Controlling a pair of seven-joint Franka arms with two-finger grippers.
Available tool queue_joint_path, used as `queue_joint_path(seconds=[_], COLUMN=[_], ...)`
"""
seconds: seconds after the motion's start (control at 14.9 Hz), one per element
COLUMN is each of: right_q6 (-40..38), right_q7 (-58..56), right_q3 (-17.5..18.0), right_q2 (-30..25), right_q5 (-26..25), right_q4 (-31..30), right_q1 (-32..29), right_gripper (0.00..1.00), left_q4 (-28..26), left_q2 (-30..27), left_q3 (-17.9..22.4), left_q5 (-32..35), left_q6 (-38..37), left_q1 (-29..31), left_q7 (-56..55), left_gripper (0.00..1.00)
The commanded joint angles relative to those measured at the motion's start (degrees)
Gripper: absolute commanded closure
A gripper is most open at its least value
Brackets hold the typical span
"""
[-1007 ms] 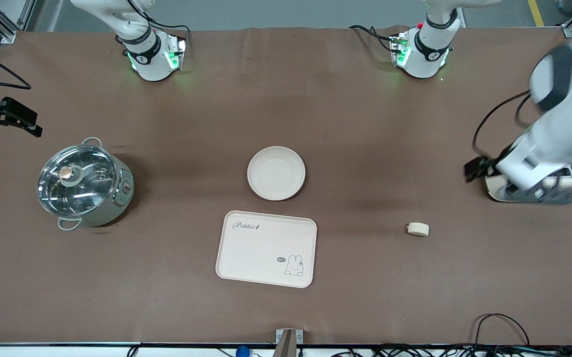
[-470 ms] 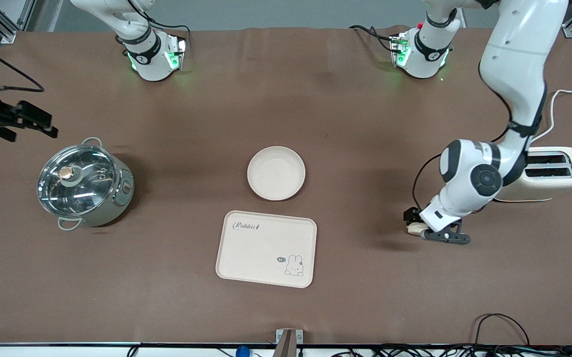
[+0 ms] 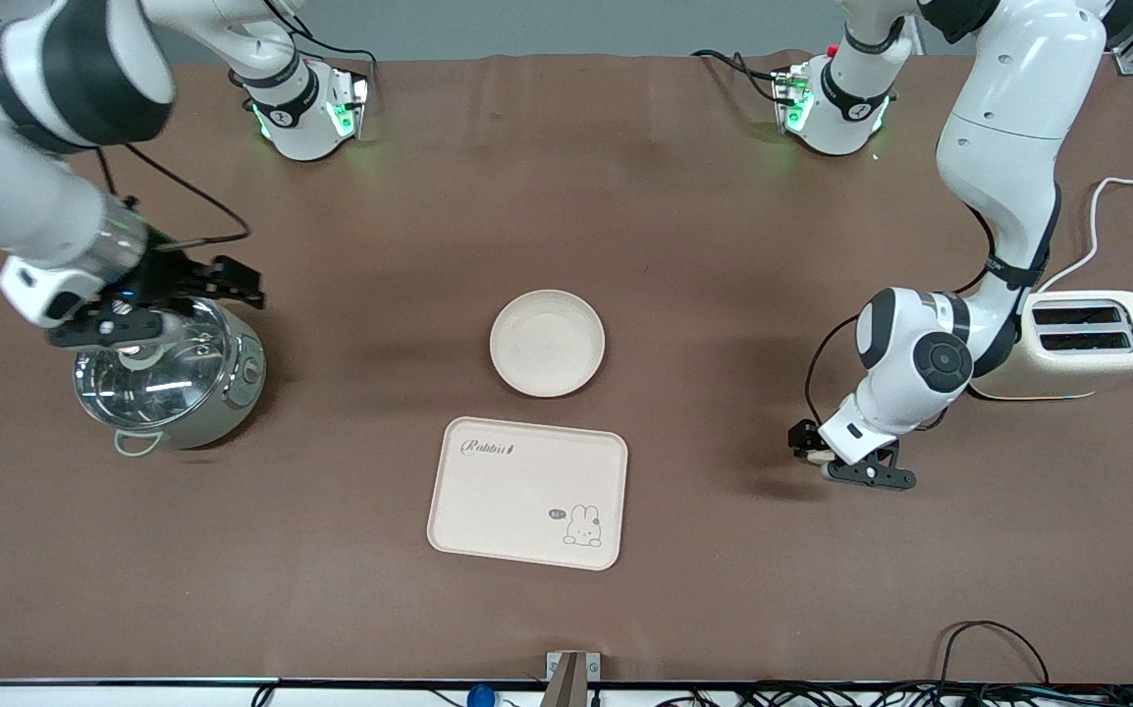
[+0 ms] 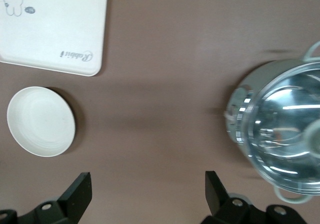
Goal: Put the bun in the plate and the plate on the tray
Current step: 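Carry the bun toward the plate while the right gripper reaches the plate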
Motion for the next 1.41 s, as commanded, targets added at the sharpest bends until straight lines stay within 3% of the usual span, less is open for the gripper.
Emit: queue_joint_path(seconds=[0.0,0.2,0.34,0.4,0.54,0.81,1.07,1.28,1.34], right_q6=[5.38,20.64,25.09,25.53,30.86,42.83,47.67,48.74,48.74], right_q7=[4.2,4.3,4.3,4.3,4.3,4.3,4.3,4.3,4.3], right_q3=[-0.5,-0.5,-0.5,-0.5,-0.41,-0.41,-0.41,-0.41,-0.33], right_q2=[4.05,7.41,8.98,9.86,10.31,13.47,18.3,20.86,21.03], right_q5=[2.44,13.77,15.2,16.07,17.66,20.29,23.71,25.13,25.48], right_q4=[-1.59,-9.74,-11.7,-11.88,-15.03,-19.61,-20.58,-20.32,-20.23], right_q1=[4.98,8.33,10.44,10.62,11.84,17.38,20.28,21.87,21.96], right_gripper=[0.0,0.0,0.0,0.0,0.0,0.0,0.0,0.06,0.1], left_q4=[-0.4,-0.49,-0.22,0.47,2.4,7.59,9.09,10.41,10.41], left_q2=[-0.33,-0.42,-1.11,-1.9,-3.4,-3.06,-2.44,-0.42,0.45], left_q3=[-0.09,-0.62,-1.49,-2.98,-6.32,-15.89,-16.53,-16.27,-16.26], left_q5=[-0.06,0.03,0.11,0.03,-1.02,-0.76,-0.68,-0.5,-0.5], left_q6=[0.04,0.04,-0.05,-0.83,-5.99,-14.02,-13.93,-12.53,-11.05], left_q1=[0.14,0.41,0.41,0.41,-0.12,-3.0,-12.49,-20.05,-21.11], left_q7=[1.51,2.39,6.41,6.61,2.69,-25.66,-46.17,-56.37,-59.1], left_gripper=[0.49,0.74,0.95,0.97,0.97,0.96,0.94,0.93,0.88])
